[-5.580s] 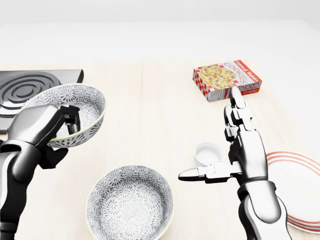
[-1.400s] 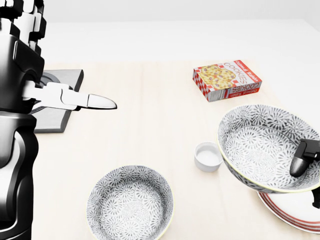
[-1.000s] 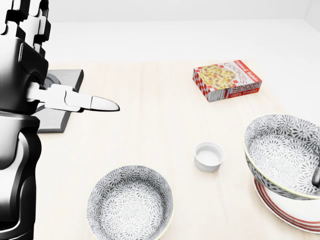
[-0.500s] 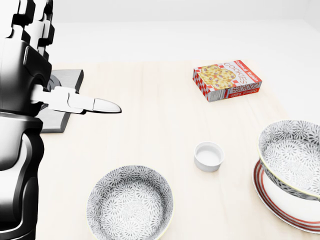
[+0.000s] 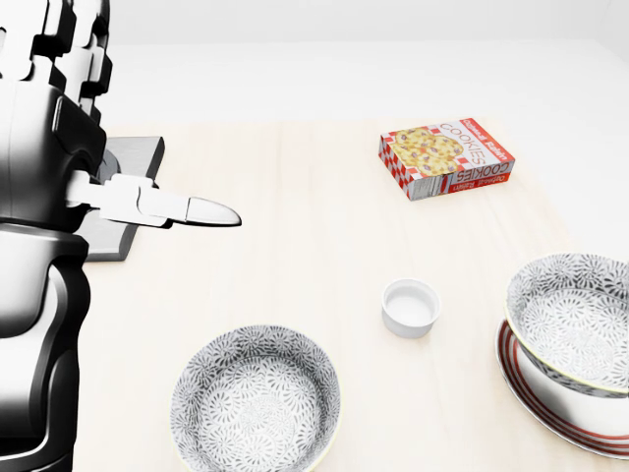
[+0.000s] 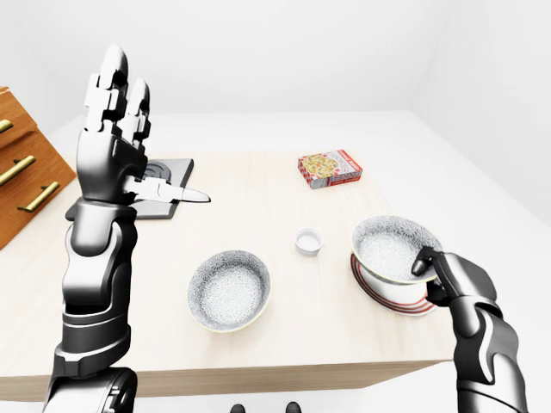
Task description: Pick the akita bowl from table center and place it on the plate.
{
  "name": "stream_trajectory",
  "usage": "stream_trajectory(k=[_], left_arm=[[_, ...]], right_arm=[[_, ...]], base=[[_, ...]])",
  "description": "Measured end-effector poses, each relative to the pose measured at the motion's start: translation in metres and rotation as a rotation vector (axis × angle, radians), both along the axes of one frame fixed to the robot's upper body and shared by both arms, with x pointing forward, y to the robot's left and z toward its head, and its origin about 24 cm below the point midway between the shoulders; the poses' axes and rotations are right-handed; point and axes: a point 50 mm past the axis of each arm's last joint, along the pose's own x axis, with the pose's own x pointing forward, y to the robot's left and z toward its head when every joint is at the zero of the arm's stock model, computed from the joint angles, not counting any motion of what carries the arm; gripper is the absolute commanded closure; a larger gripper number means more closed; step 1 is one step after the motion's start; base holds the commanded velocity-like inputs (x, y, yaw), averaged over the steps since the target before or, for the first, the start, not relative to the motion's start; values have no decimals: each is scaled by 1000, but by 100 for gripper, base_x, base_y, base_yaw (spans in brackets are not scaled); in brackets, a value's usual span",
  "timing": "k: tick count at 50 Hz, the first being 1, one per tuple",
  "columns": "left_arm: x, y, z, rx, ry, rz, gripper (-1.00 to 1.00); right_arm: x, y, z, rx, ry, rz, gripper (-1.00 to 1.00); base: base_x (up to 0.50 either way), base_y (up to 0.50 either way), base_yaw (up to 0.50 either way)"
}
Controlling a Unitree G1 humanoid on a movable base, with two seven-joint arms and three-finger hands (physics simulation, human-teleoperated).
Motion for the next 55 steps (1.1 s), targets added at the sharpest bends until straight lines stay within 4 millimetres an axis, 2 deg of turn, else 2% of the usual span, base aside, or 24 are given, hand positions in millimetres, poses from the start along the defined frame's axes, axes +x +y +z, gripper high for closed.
stream_trajectory(k=[12,20,21,23,32,44,49,55], left_arm=[[1,0,-1,1,6,0,-100],[0,0,-1,1,6,1,-100],[0,0,-1,1,6,1,-100],[0,0,-1,1,6,1,-100],[-1,1,-2,-2,3,3,-100],[-2,2,-4,-6,8,7,-100],[-2,3,-3,-8,7,8,-100],[-3,4,0,-13,-6,9,-100]], right_arm=[[-1,-3,-11,-6,20,-19,100],[-9,-9,-16,-6,35,-47,97],[-10,-10,-16,-5,36,-52,60],[-13,-13,-17,4,33,-63,-100],[-22,-18,-13,66,-18,-91,-100],[-28,-15,-4,81,-57,-88,-100],[-36,-14,10,87,-84,-78,-100],[-48,-8,39,131,-133,-38,-100]], base=[[0,0,0],[0,0,0],[0,0,0],[0,0,0],[0,0,0],[0,0,0],[0,0,0],[0,0,0]])
